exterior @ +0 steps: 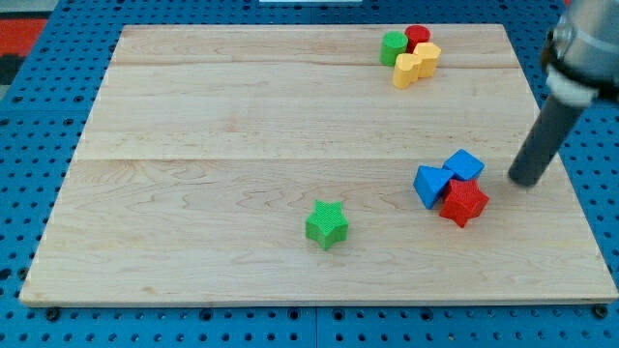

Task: Push the blue cube below the yellow heart

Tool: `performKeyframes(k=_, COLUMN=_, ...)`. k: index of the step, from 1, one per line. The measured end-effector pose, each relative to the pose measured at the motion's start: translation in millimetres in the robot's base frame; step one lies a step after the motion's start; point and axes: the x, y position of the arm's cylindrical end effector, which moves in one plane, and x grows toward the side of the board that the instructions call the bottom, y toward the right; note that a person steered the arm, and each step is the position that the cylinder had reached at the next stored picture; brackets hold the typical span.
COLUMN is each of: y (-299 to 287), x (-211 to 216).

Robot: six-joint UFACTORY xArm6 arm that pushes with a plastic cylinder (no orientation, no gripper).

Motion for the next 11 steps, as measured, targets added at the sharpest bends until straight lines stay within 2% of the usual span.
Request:
performKeyframes(k=1, y=-78.8, x=-29.3)
performKeyframes(k=2, y=-95.8, x=-65.7)
performKeyframes(k=5, y=-99.7, x=-77.0)
performKeyframes(k=6, y=-100.1, x=-65.8)
performKeyframes(k=7, y=-86.3, x=-29.9)
performKeyframes(k=9, y=-65.0, x=-29.0)
performKeyframes(k=10, y=-59.0, x=-45.2)
performKeyframes(k=11, y=-42.5, x=-84.9)
